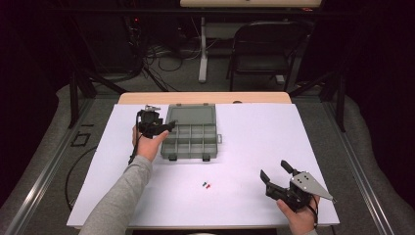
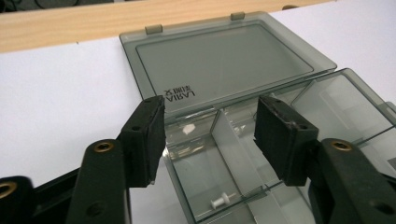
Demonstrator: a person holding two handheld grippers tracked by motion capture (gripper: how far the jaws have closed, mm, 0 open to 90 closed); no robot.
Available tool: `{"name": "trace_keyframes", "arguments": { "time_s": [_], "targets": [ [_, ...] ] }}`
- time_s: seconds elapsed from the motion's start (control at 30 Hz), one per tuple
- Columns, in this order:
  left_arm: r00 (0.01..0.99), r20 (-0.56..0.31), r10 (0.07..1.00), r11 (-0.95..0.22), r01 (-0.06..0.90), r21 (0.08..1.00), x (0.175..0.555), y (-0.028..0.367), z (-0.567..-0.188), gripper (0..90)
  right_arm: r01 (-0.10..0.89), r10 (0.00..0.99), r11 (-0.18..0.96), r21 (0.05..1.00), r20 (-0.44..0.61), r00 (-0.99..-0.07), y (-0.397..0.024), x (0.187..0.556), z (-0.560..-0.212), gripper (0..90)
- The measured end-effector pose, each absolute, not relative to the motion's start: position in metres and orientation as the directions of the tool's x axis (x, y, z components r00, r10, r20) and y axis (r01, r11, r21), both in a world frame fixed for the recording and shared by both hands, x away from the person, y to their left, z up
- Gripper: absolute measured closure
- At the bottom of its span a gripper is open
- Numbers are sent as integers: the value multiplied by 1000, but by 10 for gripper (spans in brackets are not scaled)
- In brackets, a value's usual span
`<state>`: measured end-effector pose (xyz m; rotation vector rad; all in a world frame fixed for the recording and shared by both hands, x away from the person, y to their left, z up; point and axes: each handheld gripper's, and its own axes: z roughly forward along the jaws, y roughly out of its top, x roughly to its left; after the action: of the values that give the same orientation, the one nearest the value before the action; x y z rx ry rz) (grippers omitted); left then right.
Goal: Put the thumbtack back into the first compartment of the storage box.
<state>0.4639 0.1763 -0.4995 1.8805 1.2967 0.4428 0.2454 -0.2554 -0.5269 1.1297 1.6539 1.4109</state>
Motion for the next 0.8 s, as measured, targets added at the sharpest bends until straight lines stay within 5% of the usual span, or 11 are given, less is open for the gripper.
{"name": "trace_keyframes", "arguments": {
  "time_s": [0.33, 0.8],
  "targets": [
    [518, -208, 830, -149, 565, 812, 429, 178, -484, 378, 185, 920, 38, 982, 38, -390, -255, 245, -527, 194],
    [631, -151, 761, -236, 486, 841, 356, 173, -486, 373, 173, 920, 45, 984, 27, -392, -254, 244, -526, 193]
  ]
}}
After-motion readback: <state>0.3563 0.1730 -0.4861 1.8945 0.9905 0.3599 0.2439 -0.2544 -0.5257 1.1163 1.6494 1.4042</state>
